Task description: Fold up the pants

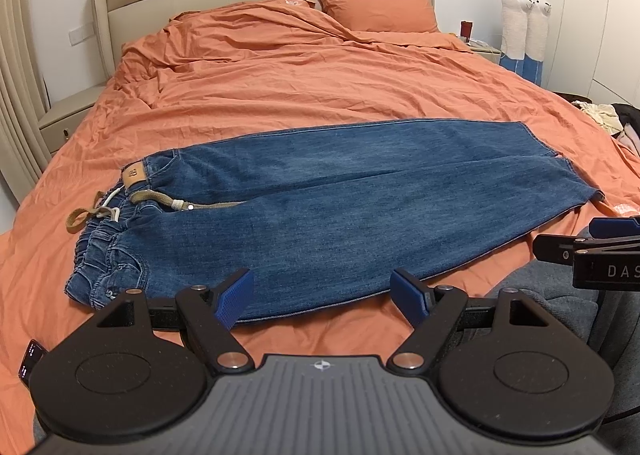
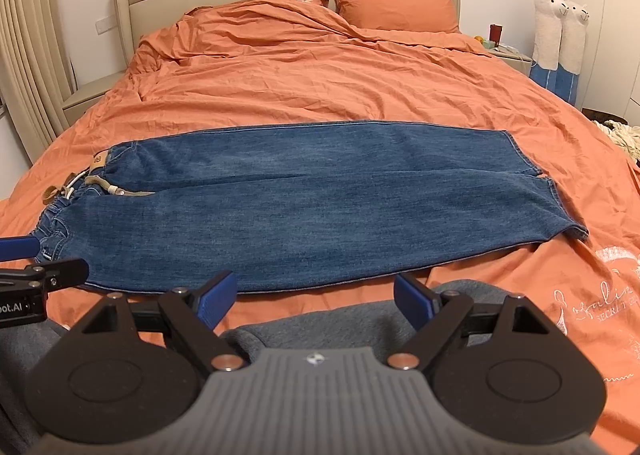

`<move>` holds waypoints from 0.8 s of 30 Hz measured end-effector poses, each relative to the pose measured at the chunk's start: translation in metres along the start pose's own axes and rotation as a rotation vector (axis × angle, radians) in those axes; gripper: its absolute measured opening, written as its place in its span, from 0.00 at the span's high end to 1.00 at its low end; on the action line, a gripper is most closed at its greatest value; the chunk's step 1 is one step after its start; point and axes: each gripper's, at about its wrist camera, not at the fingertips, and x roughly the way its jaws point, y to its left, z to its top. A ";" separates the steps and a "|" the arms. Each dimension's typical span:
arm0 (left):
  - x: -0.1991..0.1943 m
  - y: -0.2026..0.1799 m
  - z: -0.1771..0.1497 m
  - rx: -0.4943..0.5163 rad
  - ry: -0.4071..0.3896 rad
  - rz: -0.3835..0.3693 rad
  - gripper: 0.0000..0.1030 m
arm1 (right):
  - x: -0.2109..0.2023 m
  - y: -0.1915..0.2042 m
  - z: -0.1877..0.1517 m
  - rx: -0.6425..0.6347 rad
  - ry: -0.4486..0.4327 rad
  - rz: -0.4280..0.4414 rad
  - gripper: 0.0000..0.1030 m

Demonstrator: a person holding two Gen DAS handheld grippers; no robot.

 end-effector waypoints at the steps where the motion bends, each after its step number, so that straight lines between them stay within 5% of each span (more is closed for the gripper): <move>1: 0.000 0.000 0.000 0.000 0.001 0.000 0.12 | 0.000 0.000 0.000 0.001 -0.001 0.000 0.20; 24: -0.004 0.000 -0.002 0.004 -0.001 0.005 0.12 | 0.001 0.001 -0.001 0.006 0.003 0.006 0.20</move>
